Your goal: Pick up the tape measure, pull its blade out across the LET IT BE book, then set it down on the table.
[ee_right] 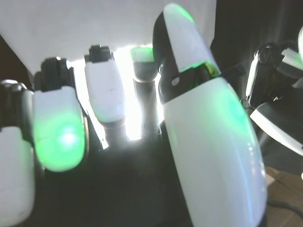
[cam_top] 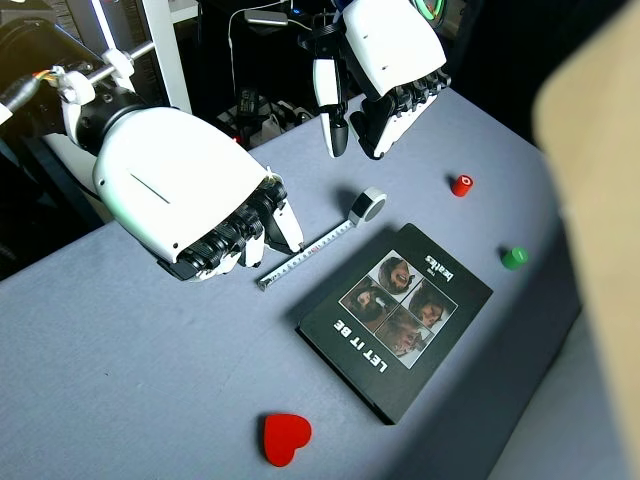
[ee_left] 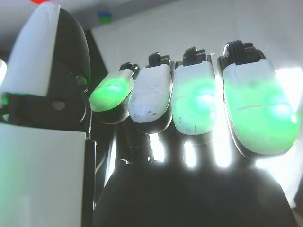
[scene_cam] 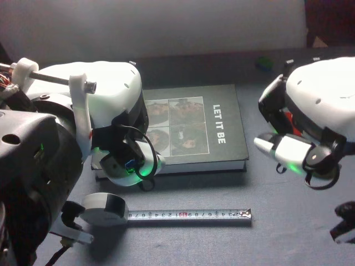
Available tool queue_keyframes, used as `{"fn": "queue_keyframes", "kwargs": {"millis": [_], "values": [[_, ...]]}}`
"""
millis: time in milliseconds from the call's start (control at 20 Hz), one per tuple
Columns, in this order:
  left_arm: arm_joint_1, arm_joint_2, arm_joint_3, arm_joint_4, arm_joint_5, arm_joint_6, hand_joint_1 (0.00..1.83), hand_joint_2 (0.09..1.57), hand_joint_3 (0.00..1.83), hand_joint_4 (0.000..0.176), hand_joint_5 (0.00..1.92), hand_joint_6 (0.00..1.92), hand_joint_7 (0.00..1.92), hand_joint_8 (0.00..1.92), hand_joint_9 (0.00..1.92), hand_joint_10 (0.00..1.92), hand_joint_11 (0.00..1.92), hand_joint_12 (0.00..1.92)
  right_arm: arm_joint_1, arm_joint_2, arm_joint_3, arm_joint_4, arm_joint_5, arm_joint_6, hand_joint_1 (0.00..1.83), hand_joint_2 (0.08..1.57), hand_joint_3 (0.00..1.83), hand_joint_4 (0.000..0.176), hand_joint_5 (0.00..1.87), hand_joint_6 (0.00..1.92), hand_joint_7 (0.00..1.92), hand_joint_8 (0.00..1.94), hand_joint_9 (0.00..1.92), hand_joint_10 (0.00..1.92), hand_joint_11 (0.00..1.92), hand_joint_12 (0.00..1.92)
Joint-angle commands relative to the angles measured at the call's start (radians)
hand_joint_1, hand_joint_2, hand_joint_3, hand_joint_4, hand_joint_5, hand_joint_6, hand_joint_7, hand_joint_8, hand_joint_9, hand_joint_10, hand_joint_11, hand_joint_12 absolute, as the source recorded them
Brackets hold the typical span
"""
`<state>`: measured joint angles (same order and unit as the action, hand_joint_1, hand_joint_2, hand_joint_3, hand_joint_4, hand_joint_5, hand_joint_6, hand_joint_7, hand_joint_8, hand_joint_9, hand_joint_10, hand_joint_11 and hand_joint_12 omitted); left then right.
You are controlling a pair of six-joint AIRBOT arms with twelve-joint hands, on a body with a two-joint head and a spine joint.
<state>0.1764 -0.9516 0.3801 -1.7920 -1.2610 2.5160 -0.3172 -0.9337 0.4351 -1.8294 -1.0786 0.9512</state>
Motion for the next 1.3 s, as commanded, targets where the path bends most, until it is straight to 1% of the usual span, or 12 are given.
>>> {"fn": "queue_keyframes", "kwargs": {"millis": [0,50,100,150,200,500,600,700,750,900,1150,1250], "values": [[-0.015,0.0,0.002,0.092,-0.006,-0.001,0.0,1.08,0.1,0.056,0.22,0.06,0.17,0.05,0.15,0.07,0.0,0.58,0.004,0.0,-0.002,-0.082,-0.05,0.013,0.03,1.03,0.18,0.101,0.1,0.05,0.17,0.05,0.08,0.05,0.0,0.49],[-0.016,0.0,0.002,0.092,-0.006,-0.001,0.0,1.11,0.03,0.057,0.24,0.02,0.18,0.01,0.16,0.03,0.0,0.58,0.001,-0.003,-0.002,-0.096,-0.052,0.036,0.02,1.09,0.07,0.101,0.11,0.02,0.18,0.01,0.09,0.02,0.0,0.46],[-0.017,0.0,0.003,0.092,-0.004,-0.001,0.0,1.12,0.01,0.057,0.25,0.01,0.18,0.0,0.17,0.01,0.0,0.59,-0.001,-0.004,-0.002,-0.112,-0.051,0.053,0.02,1.12,0.01,0.1,0.11,0.0,0.19,0.0,0.11,0.0,0.0,0.53],[-0.017,0.0,0.003,0.092,-0.003,-0.001,0.0,1.12,0.01,0.057,0.25,0.01,0.19,0.01,0.17,0.01,0.0,0.6,-0.002,-0.006,-0.002,-0.122,-0.054,0.067,0.01,1.12,0.0,0.099,0.14,0.01,0.22,0.01,0.14,0.01,0.0,0.66],[-0.019,0.0,0.003,0.09,-0.003,-0.001,0.0,1.13,0.0,0.057,0.25,0.0,0.2,0.0,0.18,0.01,0.0,0.61,-0.002,-0.008,-0.003,-0.125,-0.056,0.07,0.01,1.13,0.0,0.099,0.15,0.01,0.23,0.01,0.15,0.01,0.0,0.69],[-0.008,0.004,0.019,0.077,0.026,-0.001,0.0,1.13,0.0,0.055,0.26,0.0,0.2,0.0,0.19,0.01,0.0,0.63,-0.011,-0.009,-0.004,-0.121,-0.081,0.074,0.01,1.13,0.0,0.099,0.16,0.0,0.24,0.0,0.16,0.0,0.0,0.69],[-0.008,0.014,0.04,0.066,0.055,0.033,0.01,1.11,0.0,0.053,0.26,0.0,0.2,0.0,0.19,0.0,0.0,0.63,-0.011,-0.009,-0.01,-0.103,-0.082,0.086,0.02,1.13,0.0,0.1,0.14,0.0,0.21,0.0,0.15,0.0,0.0,0.64],[-0.007,0.047,0.066,0.06,0.129,0.076,0.23,1.03,0.0,0.009,0.24,0.0,0.2,0.0,0.18,0.0,0.0,0.59,-0.013,-0.009,-0.019,-0.102,-0.083,0.096,0.02,1.13,0.0,0.101,0.14,0.0,0.21,0.0,0.15,0.0,0.0,0.62],[-0.008,0.064,0.075,0.06,0.166,0.093,0.35,0.99,0.0,0.0,0.25,0.0,0.22,0.0,0.2,0.0,0.0,0.61,-0.016,-0.009,-0.02,-0.103,-0.083,0.096,0.02,1.12,0.0,0.101,0.14,0.0,0.21,0.0,0.15,0.0,0.0,0.64],[-0.009,0.142,0.086,0.048,0.298,0.128,0.67,0.98,0.0,0.0,0.26,0.0,0.28,0.01,0.23,0.01,0.0,0.58,-0.033,-0.009,-0.02,-0.113,-0.075,0.096,0.03,1.12,0.0,0.1,0.15,0.0,0.23,0.0,0.15,0.0,0.0,0.72],[-0.022,0.245,0.111,-0.026,0.484,0.3,0.82,1.02,0.01,0.0,0.35,0.02,0.34,0.01,0.29,0.01,0.07,0.62,-0.045,-0.009,-0.02,-0.128,-0.07,0.11,0.04,1.13,0.0,0.098,0.18,0.01,0.25,0.0,0.19,0.01,0.0,0.82],[-0.014,0.272,0.131,-0.025,0.536,0.309,0.86,1.04,0.01,0.0,0.42,0.01,0.41,0.01,0.35,0.01,0.12,0.63,-0.047,-0.009,-0.02,-0.128,-0.065,0.115,0.04,1.13,0.0,0.098,0.17,0.0,0.26,0.0,0.2,0.01,0.0,0.78]]}}
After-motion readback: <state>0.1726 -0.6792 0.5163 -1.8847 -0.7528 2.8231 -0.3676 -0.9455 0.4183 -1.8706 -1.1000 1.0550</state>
